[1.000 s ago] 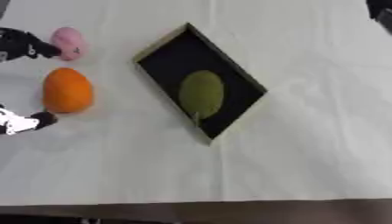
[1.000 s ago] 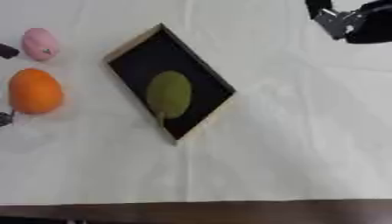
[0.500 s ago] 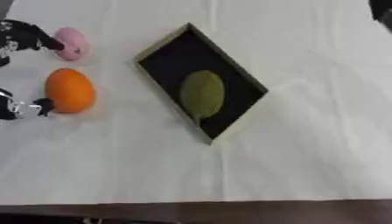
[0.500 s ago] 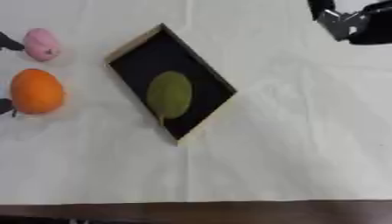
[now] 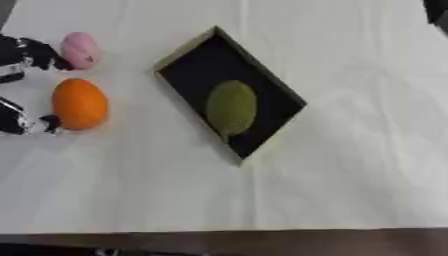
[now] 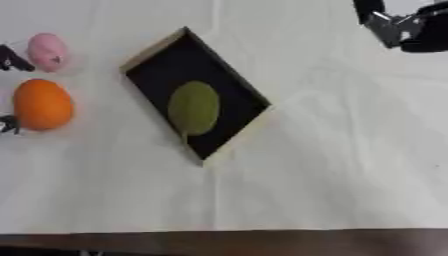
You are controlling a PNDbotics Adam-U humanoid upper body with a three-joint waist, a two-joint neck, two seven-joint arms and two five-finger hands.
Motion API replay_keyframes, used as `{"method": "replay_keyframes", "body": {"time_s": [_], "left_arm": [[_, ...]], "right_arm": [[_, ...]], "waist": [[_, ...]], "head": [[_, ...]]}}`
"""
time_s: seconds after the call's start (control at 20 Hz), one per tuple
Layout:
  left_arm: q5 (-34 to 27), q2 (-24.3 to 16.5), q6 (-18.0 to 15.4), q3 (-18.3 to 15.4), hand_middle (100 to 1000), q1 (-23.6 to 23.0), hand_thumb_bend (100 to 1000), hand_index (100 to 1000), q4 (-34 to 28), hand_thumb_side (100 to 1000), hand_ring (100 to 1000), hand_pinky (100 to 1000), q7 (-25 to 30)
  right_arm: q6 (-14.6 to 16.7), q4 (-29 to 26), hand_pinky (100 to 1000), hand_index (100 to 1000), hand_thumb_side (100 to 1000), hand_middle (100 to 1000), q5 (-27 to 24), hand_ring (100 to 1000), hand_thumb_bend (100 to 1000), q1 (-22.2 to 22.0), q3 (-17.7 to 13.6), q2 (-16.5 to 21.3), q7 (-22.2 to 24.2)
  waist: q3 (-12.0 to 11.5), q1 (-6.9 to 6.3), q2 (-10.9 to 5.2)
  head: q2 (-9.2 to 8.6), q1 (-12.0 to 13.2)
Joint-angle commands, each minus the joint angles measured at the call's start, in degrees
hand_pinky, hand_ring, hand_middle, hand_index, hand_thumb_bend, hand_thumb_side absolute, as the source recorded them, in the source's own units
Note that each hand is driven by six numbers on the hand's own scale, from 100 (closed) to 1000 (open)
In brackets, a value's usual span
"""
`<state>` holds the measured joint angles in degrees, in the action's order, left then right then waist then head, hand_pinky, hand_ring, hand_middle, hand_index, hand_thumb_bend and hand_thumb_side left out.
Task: Pick up objects on the table and place them in the box.
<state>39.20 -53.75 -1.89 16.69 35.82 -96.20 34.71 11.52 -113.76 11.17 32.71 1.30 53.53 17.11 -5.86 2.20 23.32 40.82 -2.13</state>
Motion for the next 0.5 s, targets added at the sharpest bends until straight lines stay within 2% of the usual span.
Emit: {"method": "replay_keyframes", "body": {"time_s": [0.05, 0.2, 0.35, 0.4, 0.5], "left_arm": [[1.93, -0.13, -0.74, 0.2, 760, 1.6, 389, 871, 2.1, 248, 767, 761, -0.15], [3.34, 0.97, -1.31, 0.79, 734, 2.5, 338, 841, 4.09, 232, 743, 736, -0.64], [4.56, 1.56, -1.77, 1.13, 726, 2.95, 328, 834, 5.18, 226, 736, 730, -1.49], [4.67, 1.94, -1.77, 1.01, 662, 3.12, 252, 777, 5.35, 203, 673, 696, -2.11], [4.49, 2.8, -1.47, 0.91, 610, 3.4, 207, 727, 5.81, 208, 623, 670, -4.13]], "right_arm": [[-0.26, -0.83, 893, 784, 206, 672, -0.53, 773, 100, 0.36, -0.88, 0.85, -0.07], [-0.33, -0.83, 893, 784, 208, 671, -0.66, 773, 100, 0.19, -1.02, 0.61, -0.1], [-0.43, -0.83, 893, 784, 210, 670, -0.71, 772, 100, 0.0, -1.14, 0.54, -0.12], [-0.5, -0.83, 894, 783, 217, 669, -0.72, 772, 100, -0.13, -1.21, 0.44, -0.14], [-0.69, -0.83, 895, 782, 221, 669, -0.74, 772, 100, -0.46, -1.43, 0.22, -0.21]], "waist": [[0.1, -0.23, -1.2], [0.14, -0.23, -1.24], [0.14, -0.24, -1.26], [0.15, -0.24, -1.26], [0.17, -0.26, -1.25]], "head": [[0.15, 0.14], [0.04, 0.19], [0.03, 0.17], [-0.01, 0.21], [0.01, 0.28]]}}
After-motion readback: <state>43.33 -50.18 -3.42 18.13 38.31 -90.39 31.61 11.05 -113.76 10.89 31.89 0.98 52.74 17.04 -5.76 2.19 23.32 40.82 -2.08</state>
